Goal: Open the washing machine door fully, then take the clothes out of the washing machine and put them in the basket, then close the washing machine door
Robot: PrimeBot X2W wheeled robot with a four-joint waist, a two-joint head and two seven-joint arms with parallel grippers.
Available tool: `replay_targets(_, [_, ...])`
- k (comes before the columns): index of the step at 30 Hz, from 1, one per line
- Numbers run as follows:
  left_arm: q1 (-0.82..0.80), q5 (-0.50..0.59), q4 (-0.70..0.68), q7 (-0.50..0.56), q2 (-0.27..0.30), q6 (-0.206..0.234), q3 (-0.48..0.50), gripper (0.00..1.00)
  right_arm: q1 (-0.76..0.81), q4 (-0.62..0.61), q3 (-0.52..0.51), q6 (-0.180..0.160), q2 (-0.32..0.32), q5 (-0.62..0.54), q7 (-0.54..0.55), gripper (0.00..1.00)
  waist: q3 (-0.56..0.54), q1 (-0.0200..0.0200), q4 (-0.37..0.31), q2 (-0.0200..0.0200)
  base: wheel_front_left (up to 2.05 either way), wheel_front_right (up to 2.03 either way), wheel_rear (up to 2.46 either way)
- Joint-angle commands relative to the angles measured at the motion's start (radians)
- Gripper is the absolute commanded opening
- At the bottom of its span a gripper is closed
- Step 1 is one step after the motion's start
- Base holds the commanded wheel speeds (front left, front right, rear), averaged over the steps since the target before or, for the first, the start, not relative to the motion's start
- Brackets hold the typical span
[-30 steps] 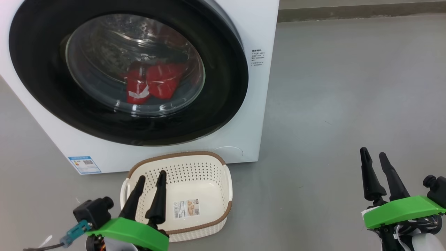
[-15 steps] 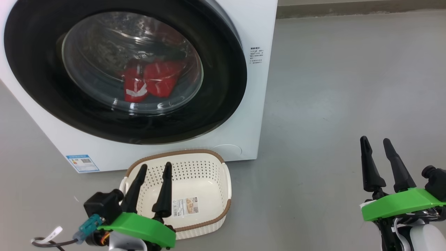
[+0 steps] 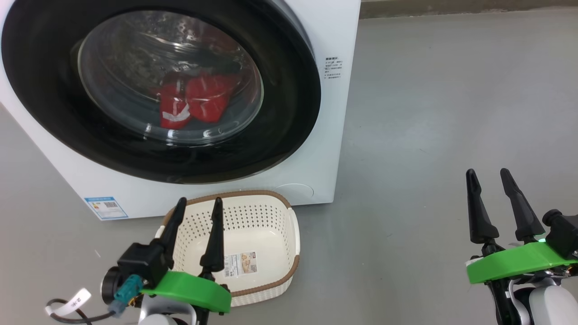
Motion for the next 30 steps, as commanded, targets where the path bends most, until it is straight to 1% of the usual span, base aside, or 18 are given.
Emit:
replay_targets(1, [-0.045,0.044,-0.031,-0.015,0.009,0.013,0.018,1.0,-0.051,-0.036,0.016,0.001,-0.014,-0.036,-0.019,1.0,0.001,-0.0001,0.001,-0.0001,0.0,0.0,0.0])
replay_targets(9, [-0.061,0.13,-0.039,-0.038,0.009,0.036,0.005,1.0,-0.059,-0.05,0.029,0.001,-0.014,-0.1,-0.042,1.0,0.012,-0.0001,0.001,-0.0001,0.0,0.0,0.0])
replay_targets(24, [-0.064,0.136,-0.04,-0.038,0.009,0.037,0.023,1.0,-0.058,-0.05,0.026,0.001,-0.014,-0.109,-0.042,1.0,0.019,-0.0001,0.006,-0.0001,0.0,0.0,0.0])
replay_targets(30, [-0.071,0.142,-0.061,-0.038,0.008,0.032,0.024,1.0,-0.067,-0.053,0.017,0.001,-0.014,-0.093,-0.038,1.0,0.044,-0.0001,0.015,-0.0001,0.0,0.0,0.0])
